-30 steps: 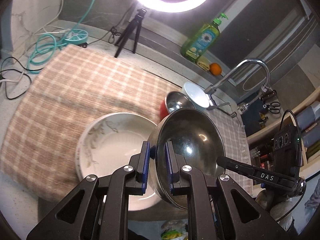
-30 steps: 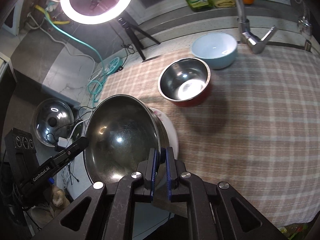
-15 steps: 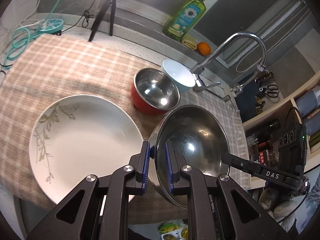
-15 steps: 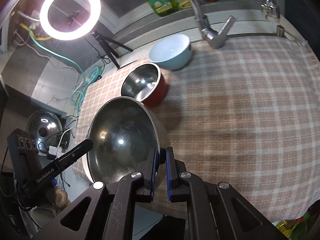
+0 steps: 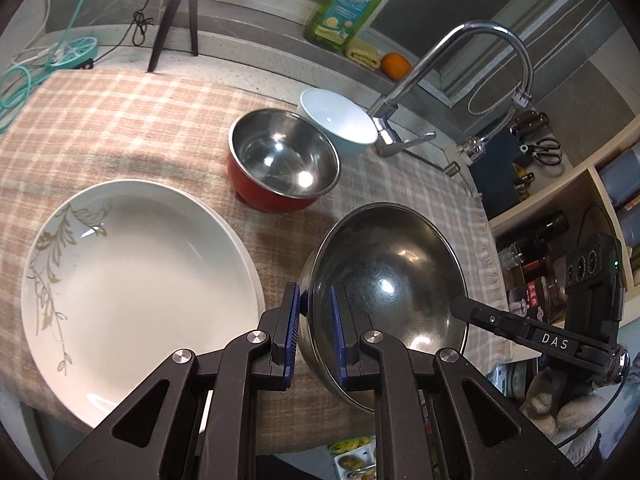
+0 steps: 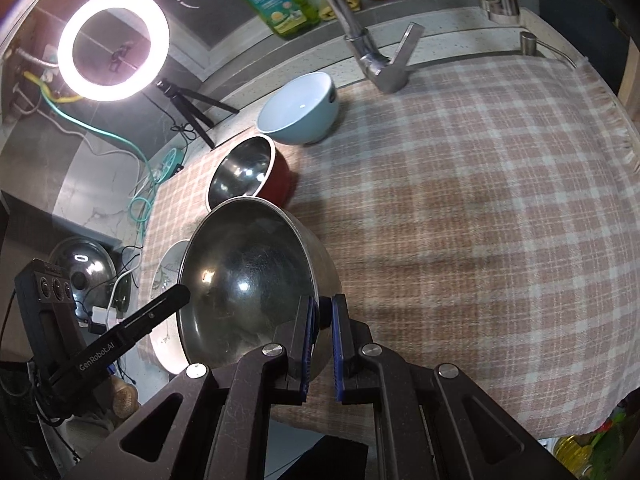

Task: Organize plates and bowls
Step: 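Carry the held steel bowl toward the red-bottomed steel bowl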

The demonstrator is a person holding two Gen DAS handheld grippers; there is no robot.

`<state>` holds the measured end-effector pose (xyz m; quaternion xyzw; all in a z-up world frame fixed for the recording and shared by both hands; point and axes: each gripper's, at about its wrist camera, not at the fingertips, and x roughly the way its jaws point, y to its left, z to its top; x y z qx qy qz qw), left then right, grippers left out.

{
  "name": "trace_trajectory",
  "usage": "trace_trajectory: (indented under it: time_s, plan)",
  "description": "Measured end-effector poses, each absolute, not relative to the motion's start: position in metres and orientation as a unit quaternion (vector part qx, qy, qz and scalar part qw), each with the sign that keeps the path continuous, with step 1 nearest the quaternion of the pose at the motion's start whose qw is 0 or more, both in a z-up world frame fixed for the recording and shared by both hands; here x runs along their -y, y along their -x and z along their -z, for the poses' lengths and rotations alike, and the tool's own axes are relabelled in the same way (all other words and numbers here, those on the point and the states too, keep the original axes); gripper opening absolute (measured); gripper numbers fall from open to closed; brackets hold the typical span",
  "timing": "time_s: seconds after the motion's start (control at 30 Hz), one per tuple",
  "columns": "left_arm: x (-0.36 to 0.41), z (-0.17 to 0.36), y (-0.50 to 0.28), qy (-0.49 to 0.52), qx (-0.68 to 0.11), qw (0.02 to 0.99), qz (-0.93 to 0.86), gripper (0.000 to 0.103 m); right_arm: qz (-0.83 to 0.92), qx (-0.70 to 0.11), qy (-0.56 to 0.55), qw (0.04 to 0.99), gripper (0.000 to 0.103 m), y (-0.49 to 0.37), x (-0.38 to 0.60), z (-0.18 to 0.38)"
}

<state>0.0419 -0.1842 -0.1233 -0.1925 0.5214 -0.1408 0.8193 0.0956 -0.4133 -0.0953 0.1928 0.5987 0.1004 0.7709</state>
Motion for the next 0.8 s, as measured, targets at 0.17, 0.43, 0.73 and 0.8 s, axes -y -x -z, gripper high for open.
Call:
trace_trajectory:
  time_s: [0.17,0.43,0.73,0.8]
  plan:
    - [0.191,0.133,-0.046,0.181,-0.534,0.813,0.145,0.013,-0.091,-0.603,-0.194,0.768,0.008,-0.097,0.418,0.105]
    - [0.198,0.145,-0.050,0.163,-0.553,0.804,0.145,0.013,-0.082,-0.612,-0.197,0.762,0.008,-0.100,0.423,0.121]
    - [0.202,0.147,-0.053,0.155,-0.556,0.803,0.146,0.013,-0.082,-0.617,-0.208,0.754,0.008,-0.102,0.429,0.133]
    - [0.200,0.147,-0.054,0.159,-0.558,0.801,0.147,0.013,-0.084,-0.618,-0.210,0.753,0.008,-0.102,0.429,0.134]
